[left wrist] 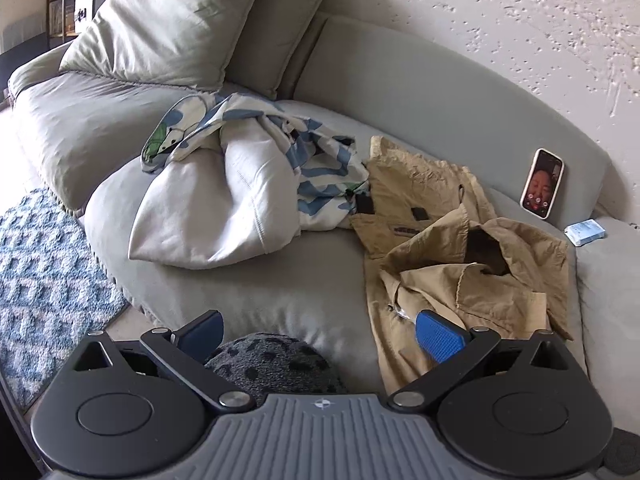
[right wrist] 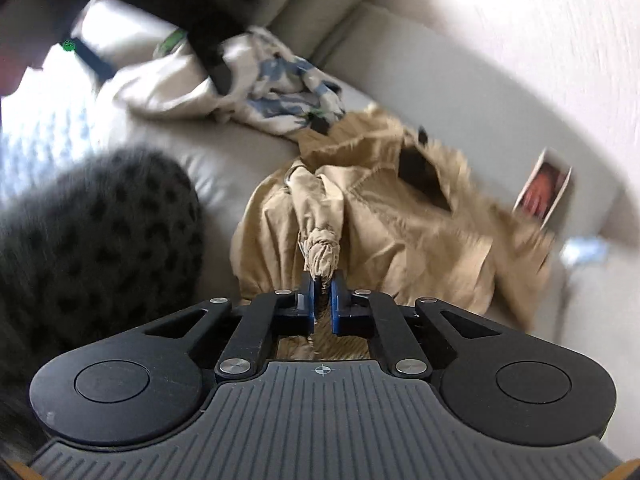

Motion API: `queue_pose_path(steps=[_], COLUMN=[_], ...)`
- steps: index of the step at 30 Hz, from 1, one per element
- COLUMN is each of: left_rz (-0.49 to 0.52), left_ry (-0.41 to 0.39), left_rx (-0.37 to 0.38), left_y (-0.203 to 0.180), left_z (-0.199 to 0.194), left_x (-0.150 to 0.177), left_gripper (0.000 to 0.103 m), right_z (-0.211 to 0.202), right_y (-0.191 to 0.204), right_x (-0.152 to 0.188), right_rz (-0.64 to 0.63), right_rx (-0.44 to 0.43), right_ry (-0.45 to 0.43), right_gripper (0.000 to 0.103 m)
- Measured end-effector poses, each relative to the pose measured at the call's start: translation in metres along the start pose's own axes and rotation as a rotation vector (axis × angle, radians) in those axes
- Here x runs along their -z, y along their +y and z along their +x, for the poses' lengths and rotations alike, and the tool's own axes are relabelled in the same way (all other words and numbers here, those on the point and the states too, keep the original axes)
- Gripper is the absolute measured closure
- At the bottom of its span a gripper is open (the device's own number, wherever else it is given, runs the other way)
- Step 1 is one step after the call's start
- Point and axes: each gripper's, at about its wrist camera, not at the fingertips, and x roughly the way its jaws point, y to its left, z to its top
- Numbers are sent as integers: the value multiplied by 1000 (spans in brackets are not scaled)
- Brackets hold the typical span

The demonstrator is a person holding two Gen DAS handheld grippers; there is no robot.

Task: Fold clothes

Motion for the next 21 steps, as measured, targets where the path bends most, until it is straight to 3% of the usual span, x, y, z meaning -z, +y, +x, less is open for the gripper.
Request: queue_pose_path(steps=[5, 21], left_rz=[10, 15], left_ry=[3, -7], left_rx=[2, -2], left_y=[-2, 1], left_z=[-2, -1], left_x=[2, 4], left_gripper=[1, 1], right_z=[-5, -14], right_y=[-13, -8], right_x=[2, 6], right_rz=[115, 122], right_rx=[-30, -73], right_ry=[-12, -29], right_gripper=[96, 97])
